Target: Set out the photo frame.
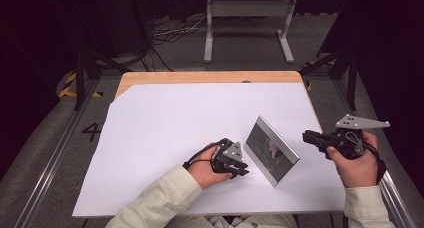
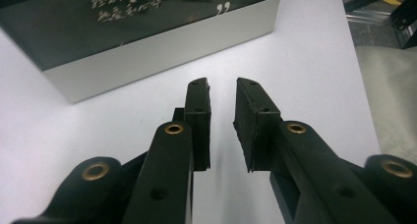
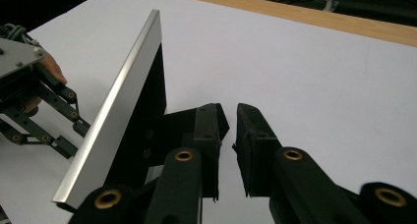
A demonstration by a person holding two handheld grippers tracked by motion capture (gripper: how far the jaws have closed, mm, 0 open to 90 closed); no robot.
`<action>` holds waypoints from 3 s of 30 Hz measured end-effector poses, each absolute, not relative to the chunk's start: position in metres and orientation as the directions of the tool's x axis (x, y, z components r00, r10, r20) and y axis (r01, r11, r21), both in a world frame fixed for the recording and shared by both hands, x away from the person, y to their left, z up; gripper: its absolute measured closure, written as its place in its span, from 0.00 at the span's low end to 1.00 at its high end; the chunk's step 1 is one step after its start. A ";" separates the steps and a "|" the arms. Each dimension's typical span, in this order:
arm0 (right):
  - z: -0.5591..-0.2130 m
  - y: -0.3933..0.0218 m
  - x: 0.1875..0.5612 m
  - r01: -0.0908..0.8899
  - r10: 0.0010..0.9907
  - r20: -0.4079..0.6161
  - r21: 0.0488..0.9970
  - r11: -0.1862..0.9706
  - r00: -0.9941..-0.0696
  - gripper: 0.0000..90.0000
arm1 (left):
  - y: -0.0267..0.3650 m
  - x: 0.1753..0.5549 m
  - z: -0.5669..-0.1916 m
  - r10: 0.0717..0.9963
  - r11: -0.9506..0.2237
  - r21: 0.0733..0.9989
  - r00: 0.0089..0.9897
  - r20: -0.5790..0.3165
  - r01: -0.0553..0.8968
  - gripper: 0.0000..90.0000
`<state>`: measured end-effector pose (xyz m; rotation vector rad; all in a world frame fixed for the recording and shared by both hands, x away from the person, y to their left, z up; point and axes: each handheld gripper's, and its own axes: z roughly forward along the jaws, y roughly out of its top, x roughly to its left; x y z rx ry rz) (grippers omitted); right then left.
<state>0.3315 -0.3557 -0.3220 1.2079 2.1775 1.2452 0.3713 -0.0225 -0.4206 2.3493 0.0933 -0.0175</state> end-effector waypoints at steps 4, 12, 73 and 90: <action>-0.318 -0.353 0.331 0.499 0.814 0.102 0.830 0.247 -0.572 0.89 | -0.009 0.374 -0.421 0.089 -0.702 0.706 0.995 -0.043 0.093 0.85; -0.311 -0.348 0.327 0.524 0.823 0.114 0.817 0.240 -0.556 0.89 | 0.010 0.379 -0.420 0.131 -0.697 0.705 0.990 -0.053 0.130 0.84; -0.306 -0.304 0.316 0.646 0.772 0.212 0.698 0.309 -0.599 0.77 | 0.048 0.395 -0.428 0.218 -0.685 0.695 0.972 -0.089 0.218 0.84; -0.320 -0.295 0.325 0.671 0.770 0.219 0.662 0.334 -0.599 0.78 | 0.049 0.396 -0.428 0.222 -0.682 0.697 0.970 -0.094 0.224 0.84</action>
